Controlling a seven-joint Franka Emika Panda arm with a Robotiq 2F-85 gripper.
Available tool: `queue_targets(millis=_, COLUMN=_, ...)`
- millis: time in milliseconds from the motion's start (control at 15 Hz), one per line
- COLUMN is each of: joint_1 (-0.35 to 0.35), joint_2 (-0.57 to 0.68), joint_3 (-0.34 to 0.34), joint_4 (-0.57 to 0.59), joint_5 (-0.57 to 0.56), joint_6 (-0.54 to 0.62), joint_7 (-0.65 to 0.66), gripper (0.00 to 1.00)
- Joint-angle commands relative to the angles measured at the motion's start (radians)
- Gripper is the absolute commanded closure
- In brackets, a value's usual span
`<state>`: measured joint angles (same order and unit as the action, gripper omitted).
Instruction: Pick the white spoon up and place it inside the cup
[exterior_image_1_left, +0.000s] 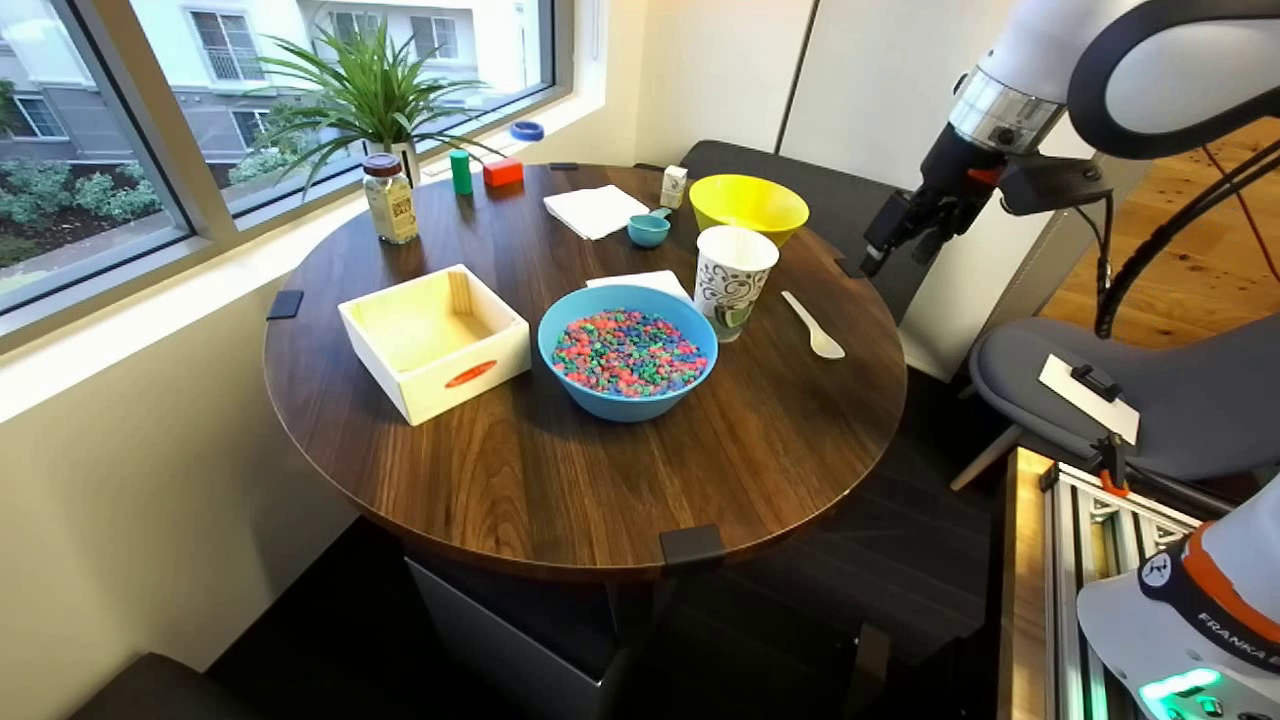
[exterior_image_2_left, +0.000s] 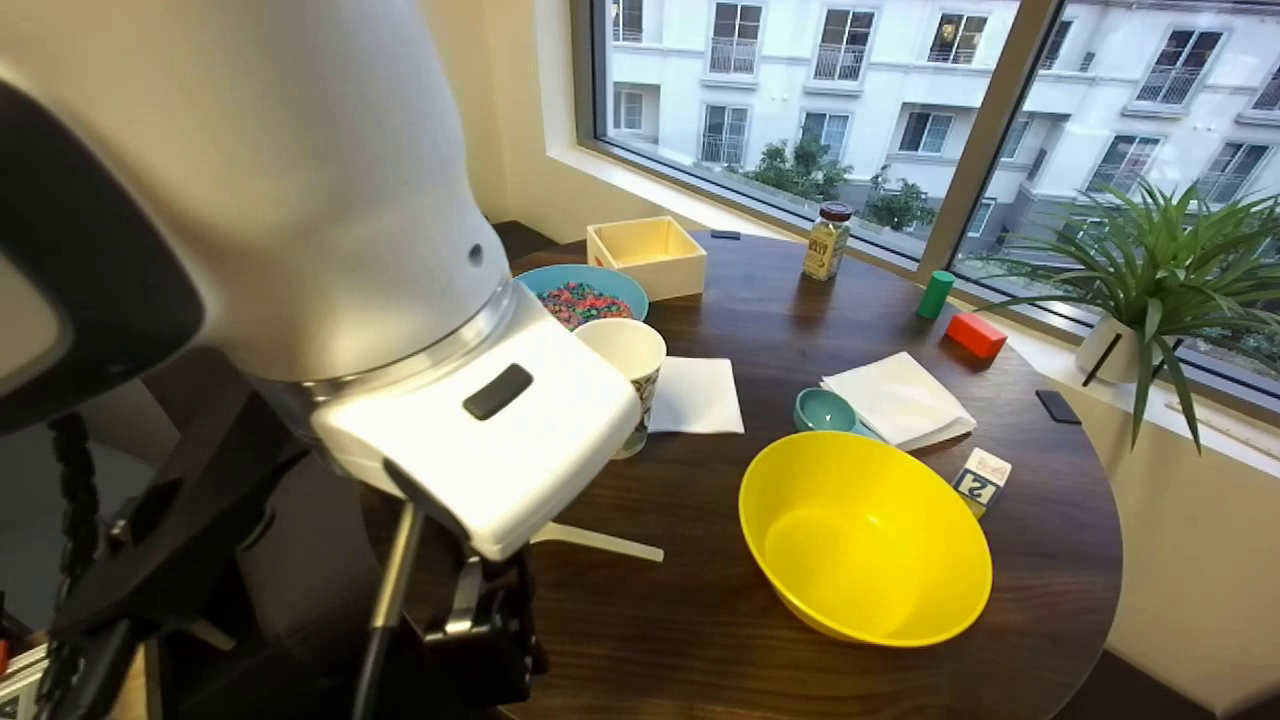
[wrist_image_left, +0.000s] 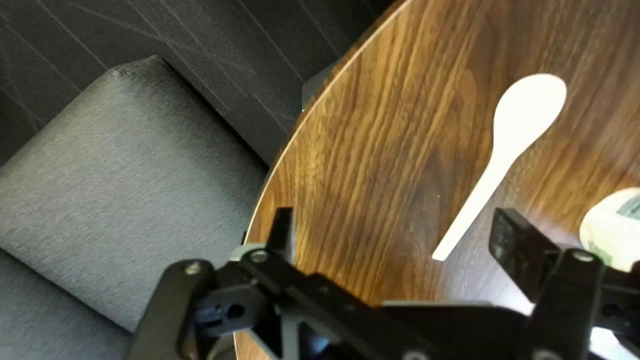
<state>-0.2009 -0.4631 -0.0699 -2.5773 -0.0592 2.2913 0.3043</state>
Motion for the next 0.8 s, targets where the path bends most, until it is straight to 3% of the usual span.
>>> queue_targets(millis=0, joint_1=-0.01, joint_2=0.12, joint_3=0.005, joint_4=0.07, joint_5=0.046, joint_6=0.053, joint_7=0.073, gripper=0.0)
queue_targets(millis=333, joint_1=-0.006, joint_2=0.235, joint_3=0.018, joint_4=0.134, joint_5=0.033, joint_6=0.081, joint_7=0.168, gripper=0.0)
queue_targets(millis=733, joint_1=0.022, joint_2=0.335, joint_3=0.012, joint_4=0.207, joint_5=0.048, joint_6=0.059, joint_7=0.19, gripper=0.0)
